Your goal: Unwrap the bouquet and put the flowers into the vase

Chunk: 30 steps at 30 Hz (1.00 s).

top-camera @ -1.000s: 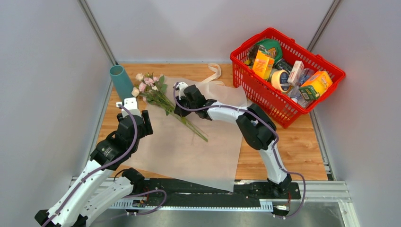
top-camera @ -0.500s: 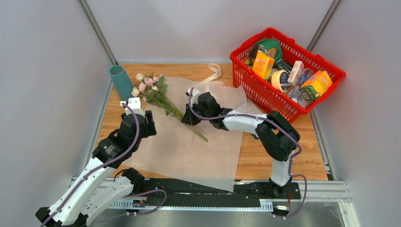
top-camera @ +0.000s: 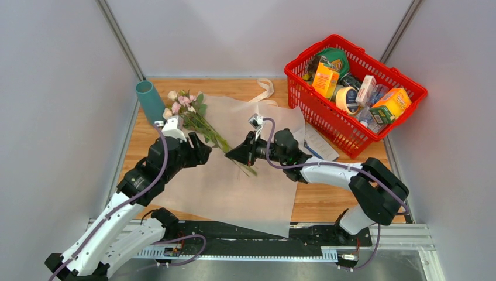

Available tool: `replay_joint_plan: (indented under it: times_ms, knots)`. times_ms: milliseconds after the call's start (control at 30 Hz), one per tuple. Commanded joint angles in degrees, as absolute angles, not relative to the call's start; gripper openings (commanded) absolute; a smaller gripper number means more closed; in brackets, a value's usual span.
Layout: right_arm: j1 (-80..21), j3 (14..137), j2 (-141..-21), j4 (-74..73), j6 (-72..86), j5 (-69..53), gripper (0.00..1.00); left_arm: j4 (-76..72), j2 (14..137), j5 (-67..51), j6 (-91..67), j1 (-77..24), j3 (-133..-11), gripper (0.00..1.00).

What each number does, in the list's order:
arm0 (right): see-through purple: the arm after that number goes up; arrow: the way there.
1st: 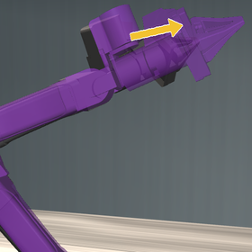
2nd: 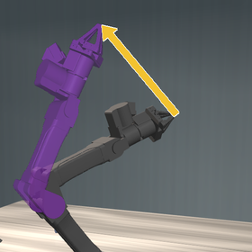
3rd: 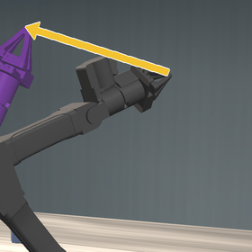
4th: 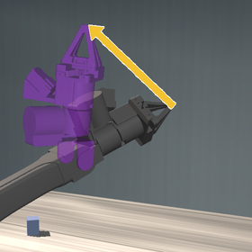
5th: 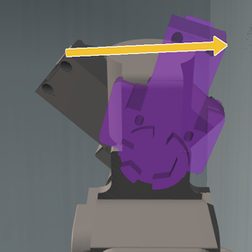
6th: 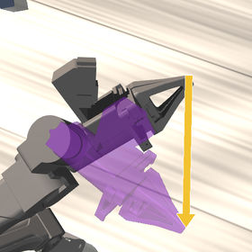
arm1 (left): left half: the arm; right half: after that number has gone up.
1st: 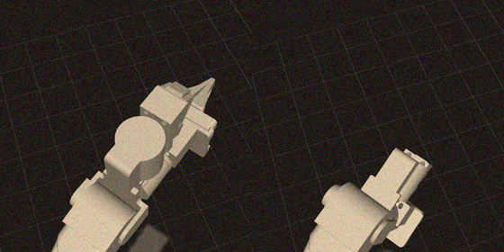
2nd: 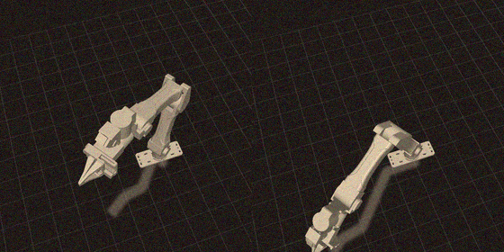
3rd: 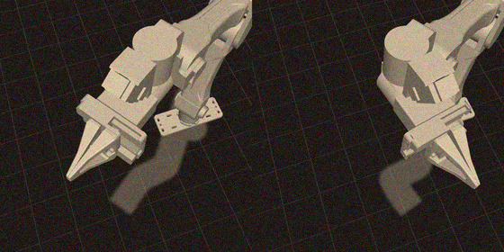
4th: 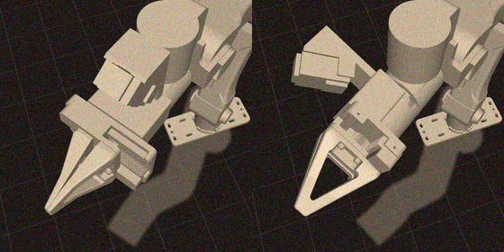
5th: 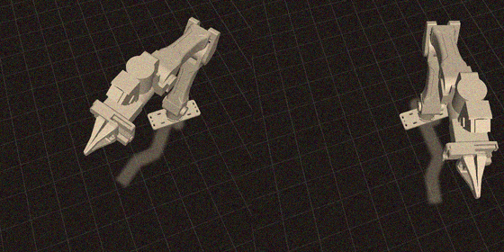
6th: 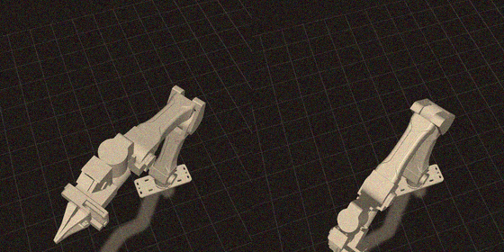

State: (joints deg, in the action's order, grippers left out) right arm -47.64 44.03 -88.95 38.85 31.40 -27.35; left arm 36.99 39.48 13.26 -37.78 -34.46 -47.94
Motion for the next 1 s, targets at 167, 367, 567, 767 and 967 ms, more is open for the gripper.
replay_joint_plan:
  times_ms: [167,367,567,767,967]
  knots:
    - [-50.7,41.6,-83.2,49.7,33.9,-29.7,0.00,18.6,38.3,3.2,-43.2,-34.3,-42.8,0.64]
    - [-52.4,41.2,-82.4,47.4,33.2,-27.9,0.00,13.3,38.1,-1.3,-44.9,-34.3,-40.1,0.29]
    - [-52.4,40.6,-81.1,45.6,33.8,-26.3,0.24,14.6,35.2,3.6,-43.1,-34.3,-41.7,0.00]
    - [-52.3,37.1,-75.0,41.3,33.6,-22.0,0.82,22.0,36.4,21.0,-32.2,-34.3,-51.7,0.00]
    - [-52.4,33.2,-67.8,38.0,32.2,-20.3,1.00,2.7,44.9,44.5,-3.7,-33.8,-60.3,0.00]
